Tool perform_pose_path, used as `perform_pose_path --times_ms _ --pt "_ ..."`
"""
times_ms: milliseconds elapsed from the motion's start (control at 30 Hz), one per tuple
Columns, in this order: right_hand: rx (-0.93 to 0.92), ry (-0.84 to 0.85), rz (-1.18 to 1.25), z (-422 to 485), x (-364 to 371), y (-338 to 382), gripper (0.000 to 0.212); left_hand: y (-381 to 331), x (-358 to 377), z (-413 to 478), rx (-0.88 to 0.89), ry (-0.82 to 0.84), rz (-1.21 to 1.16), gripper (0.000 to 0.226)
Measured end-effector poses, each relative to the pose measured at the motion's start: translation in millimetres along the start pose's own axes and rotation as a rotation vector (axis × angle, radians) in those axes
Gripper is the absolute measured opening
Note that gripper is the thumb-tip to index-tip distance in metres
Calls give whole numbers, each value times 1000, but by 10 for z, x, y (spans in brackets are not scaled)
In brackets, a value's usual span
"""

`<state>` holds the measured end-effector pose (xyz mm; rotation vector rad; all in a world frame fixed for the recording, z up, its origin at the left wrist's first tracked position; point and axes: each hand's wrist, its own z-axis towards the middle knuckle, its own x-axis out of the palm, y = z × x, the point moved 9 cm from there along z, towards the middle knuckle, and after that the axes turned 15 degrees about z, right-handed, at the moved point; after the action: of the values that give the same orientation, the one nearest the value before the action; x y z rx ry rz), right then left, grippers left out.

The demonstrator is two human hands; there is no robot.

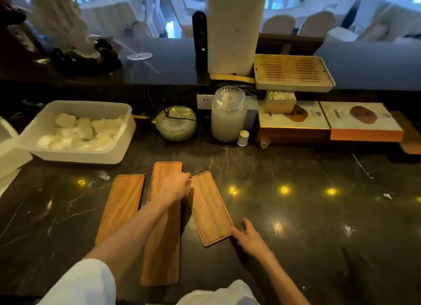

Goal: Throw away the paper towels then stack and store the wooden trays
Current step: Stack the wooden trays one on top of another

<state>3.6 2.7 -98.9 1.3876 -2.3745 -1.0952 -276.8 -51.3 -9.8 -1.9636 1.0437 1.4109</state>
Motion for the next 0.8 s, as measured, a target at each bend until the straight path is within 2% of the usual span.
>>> perform_pose_path --times_ms 67,233,367,600,800 --pt "83 -1 115 47 105 -80 76 8 50 224 33 23 -4 27" --pt "285 -66 459 43 307 -293 42 -89 302 602 100 110 -1 28" --pt "323 -118 546 57 361 -327 39 -59 404 718 67 77 12 28" --pt "257 -177 528 94 307 -267 41 -11 509 800 -43 113 -146 26" --pt "114 -320 635 -40 -363 -256 37 -217 474 584 -129 111 -358 17"
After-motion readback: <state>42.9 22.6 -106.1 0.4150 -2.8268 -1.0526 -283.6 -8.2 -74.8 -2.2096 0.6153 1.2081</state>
